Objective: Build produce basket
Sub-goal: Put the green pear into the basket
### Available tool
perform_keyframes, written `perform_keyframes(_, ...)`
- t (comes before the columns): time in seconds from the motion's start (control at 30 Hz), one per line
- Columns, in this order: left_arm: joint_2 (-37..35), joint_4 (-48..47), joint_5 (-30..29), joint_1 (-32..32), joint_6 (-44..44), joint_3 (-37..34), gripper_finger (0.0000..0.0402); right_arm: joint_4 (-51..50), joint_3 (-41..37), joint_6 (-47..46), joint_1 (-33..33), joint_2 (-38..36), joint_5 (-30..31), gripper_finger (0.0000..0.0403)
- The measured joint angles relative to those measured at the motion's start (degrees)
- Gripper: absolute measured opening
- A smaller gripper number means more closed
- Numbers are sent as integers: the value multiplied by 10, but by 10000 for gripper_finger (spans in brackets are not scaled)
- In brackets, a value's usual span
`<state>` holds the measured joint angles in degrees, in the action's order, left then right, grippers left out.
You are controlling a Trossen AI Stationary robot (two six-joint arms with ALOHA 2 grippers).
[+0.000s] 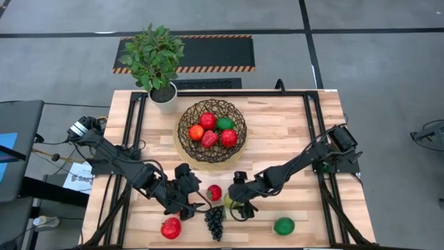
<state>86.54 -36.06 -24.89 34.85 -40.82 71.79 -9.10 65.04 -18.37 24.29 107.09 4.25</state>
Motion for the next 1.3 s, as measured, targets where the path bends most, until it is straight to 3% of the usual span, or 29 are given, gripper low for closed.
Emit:
perform_keyframes(0.2, 0, -6, -4, 3, -11, 0, 381, -25, 0, -17, -1, 0, 4, 368)
perform_keyframes(0.5, 0, -10, -18, 6, -11, 0, 381, -30, 0, -17, -4, -1, 12, 304)
perform_keyframes(0.73, 0, -10, -31, 6, -10, 0, 381, -39, 7, -17, -3, -4, 17, 294)
perform_keyframes(0.97, 0, -7, -115, 6, 4, 0, 381, -72, 28, -2, 3, -36, 17, 293)
perform_keyframes(1.3, 2, 15, -278, 39, 161, -6, 381, -86, 31, 15, 5, -193, 52, 293)
